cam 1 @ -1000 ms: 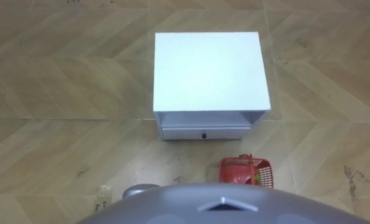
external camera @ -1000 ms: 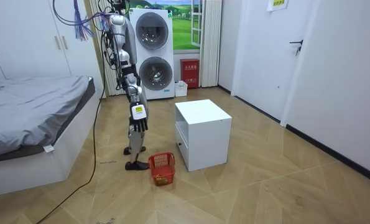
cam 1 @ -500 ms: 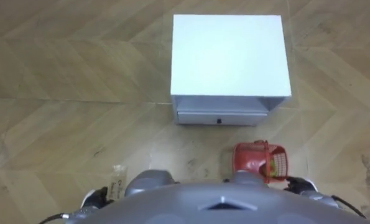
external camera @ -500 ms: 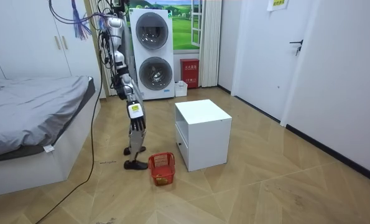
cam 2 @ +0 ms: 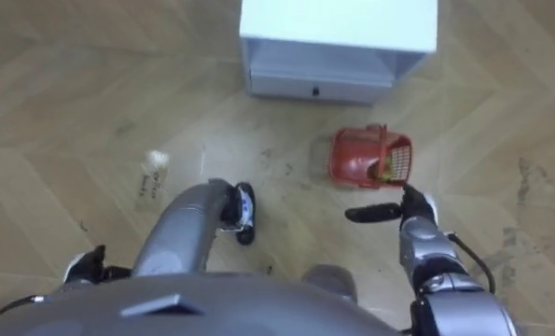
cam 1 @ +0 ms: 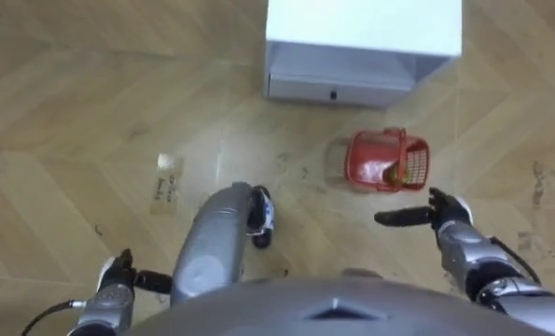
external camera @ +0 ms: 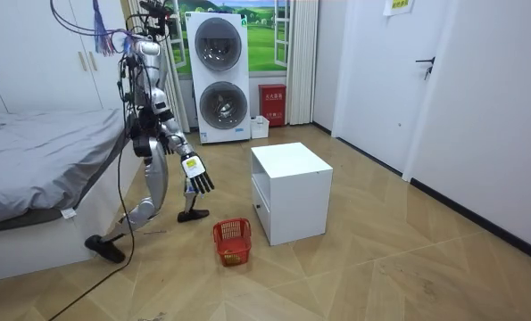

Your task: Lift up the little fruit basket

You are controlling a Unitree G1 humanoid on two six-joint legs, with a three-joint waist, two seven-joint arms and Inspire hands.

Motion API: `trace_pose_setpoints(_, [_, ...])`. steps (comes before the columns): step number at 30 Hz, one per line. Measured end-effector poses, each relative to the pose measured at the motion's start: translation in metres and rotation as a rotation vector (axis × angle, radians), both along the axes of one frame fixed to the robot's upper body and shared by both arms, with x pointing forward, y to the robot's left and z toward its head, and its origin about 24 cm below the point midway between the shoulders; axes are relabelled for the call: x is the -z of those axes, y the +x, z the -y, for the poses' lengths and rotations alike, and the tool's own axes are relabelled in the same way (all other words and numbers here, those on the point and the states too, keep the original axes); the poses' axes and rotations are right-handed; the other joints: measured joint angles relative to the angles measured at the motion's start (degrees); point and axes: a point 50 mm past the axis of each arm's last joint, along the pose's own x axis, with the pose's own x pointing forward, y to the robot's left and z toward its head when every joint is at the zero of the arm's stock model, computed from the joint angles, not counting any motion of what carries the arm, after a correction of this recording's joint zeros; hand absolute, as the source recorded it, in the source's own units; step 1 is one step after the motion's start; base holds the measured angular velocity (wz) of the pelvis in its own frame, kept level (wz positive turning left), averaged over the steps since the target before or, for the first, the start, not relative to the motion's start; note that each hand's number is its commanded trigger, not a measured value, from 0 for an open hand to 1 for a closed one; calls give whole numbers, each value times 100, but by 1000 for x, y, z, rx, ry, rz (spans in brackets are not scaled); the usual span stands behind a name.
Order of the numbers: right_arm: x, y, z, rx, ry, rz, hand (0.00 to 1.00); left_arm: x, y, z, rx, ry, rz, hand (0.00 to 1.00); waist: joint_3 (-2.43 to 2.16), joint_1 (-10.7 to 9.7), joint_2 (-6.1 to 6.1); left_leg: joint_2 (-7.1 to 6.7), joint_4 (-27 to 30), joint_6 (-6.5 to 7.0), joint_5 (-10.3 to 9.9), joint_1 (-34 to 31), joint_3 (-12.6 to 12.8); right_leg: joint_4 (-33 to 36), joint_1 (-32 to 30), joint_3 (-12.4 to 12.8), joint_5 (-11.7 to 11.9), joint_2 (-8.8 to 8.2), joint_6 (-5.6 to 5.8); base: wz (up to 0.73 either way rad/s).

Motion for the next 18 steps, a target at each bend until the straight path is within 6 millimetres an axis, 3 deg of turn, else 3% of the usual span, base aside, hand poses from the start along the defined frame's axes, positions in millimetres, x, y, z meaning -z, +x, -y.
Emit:
trace_pose_setpoints(2, [-10,17,-5,17,3,89,0,-1,0,-5,-13,35,9,0,12,45,-84,-74,683,9,-262,-408,-54,784,-276,95,-455,-103,37,8])
trace_pose_setpoints(4, [-28,40,-3,58,-23,229,0,0,-5,-3,-45,42,3,0,54,37,-46,-109,1799,179,-728,-960,45,1922,-524,196,-1056,-313,61,18])
trace_pose_setpoints(5, [-30,42,-3,62,-29,247,0,1,-8,-3,-58,39,-3,0,59,28,-53,-138,2052,212,-857,-1049,101,2202,-558,251,-1182,-393,64,19])
trace_pose_setpoints(6, [-33,44,-2,66,-38,274,0,2,-13,-4,-75,43,-16,0,61,1,-59,-190,2520,301,-1109,-1212,222,2739,-597,354,-1348,-520,62,25])
trace_pose_setpoints(7, [-34,45,-2,71,-42,284,0,2,-18,-5,-82,56,-28,0,69,-7,-45,-296,2948,363,-1319,-1351,303,3255,-635,458,-1410,-630,54,34])
trace_pose_setpoints(9, [-36,47,-1,72,-42,293,0,2,-23,-8,-101,84,-34,0,71,-115,-43,-460,3430,488,-1515,-1576,452,3899,-702,594,-1410,-747,49,45])
trace_pose_setpoints(12, [-42,53,5,101,-38,324,0,2,-28,-11,-104,114,-39,0,86,-274,-95,-674,4003,537,-1685,-1900,719,4729,-810,899,-1410,-901,51,39])
trace_pose_setpoints(14, [-47,56,6,103,-38,348,0,0,-28,-16,-112,139,-36,0,109,-366,-159,-744,4256,503,-1748,-2016,809,5096,-812,1006,-1403,-909,53,30])
trace_pose_setpoints(16, [-52,62,4,106,-22,384,0,-3,-27,-24,-133,177,-15,0,119,-438,-364,-769,4443,475,-1761,-2106,923,5470,-827,1072,-1396,-991,50,18])
trace_pose_setpoints(18, [-54,64,2,104,-19,395,0,-4,-27,-27,-124,198,-11,0,118,-437,-491,-788,4528,472,-1760,-2115,927,5639,-789,1067,-1392,-994,53,10])
